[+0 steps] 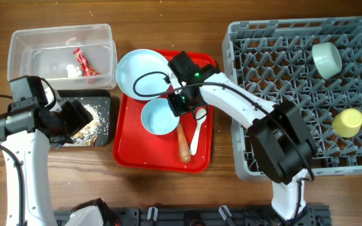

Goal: Sort waste into correct bins and load items into the dishwasher rack
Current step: 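Grasp the blue bowl on the red tray with the right gripper, then carry the blue bowl into the rack's back area and release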

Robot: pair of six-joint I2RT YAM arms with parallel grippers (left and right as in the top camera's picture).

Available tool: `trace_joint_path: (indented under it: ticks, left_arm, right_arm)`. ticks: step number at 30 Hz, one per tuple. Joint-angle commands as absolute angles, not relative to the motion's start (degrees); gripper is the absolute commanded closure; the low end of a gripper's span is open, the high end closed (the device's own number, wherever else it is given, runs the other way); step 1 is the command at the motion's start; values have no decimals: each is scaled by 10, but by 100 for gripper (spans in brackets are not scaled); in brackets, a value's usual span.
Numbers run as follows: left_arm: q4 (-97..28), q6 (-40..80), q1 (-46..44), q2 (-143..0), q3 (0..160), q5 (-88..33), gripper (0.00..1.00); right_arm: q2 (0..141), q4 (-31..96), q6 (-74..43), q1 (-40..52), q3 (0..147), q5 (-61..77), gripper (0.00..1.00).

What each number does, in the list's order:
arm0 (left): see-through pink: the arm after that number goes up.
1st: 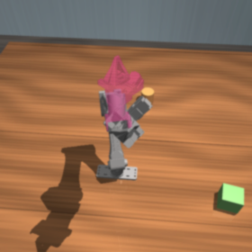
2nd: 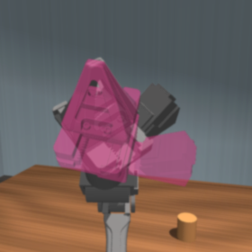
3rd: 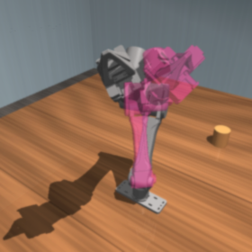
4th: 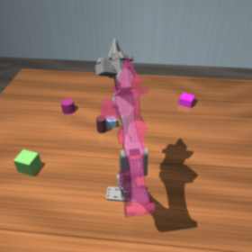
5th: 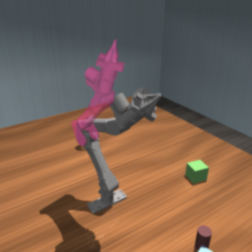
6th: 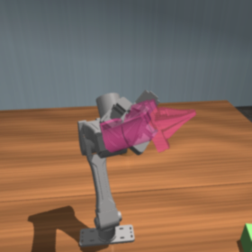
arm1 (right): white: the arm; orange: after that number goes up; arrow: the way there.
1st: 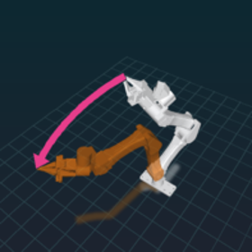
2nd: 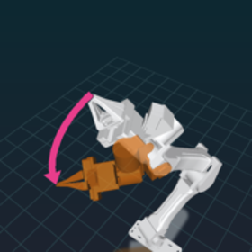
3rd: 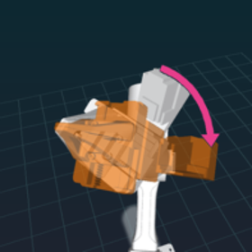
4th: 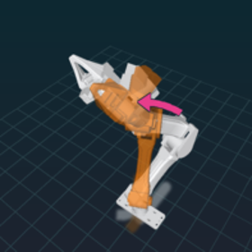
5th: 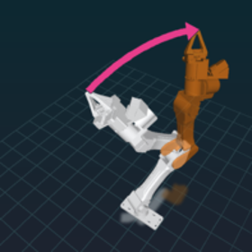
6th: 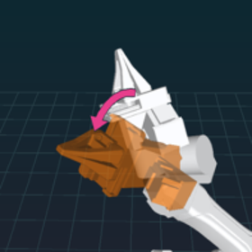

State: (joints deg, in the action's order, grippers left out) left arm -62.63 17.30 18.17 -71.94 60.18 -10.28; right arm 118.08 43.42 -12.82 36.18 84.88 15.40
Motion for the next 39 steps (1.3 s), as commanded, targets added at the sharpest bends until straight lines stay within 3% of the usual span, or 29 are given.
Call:
trace_joint_path:
  ticks: [1,9,14,16,22,32,39]
  left_arm:
    - [-627,174,185,-712,609,-100,22]
    - [-626,174,185,-712,609,-100,22]
    - [-626,174,185,-712,609,-100,22]
    - [-626,174,185,-712,609,-100,22]
    - [-626,174,185,-712,609,-100,22]
    - [-627,174,185,-712,609,-100,22]
    - [-626,174,185,-712,609,-106,21]
  right_arm:
    - [1186,433,-142,350,865,143,96]
    - [1035,473,-136,269,903,6,96]
    - [902,466,-113,177,903,-213,96]
    - [884,462,-90,148,903,-275,96]
    - [905,446,-132,78,886,-645,96]
    - [1094,446,-149,63,884,-722,96]
    - [1175,467,-154,84,884,-668,96]
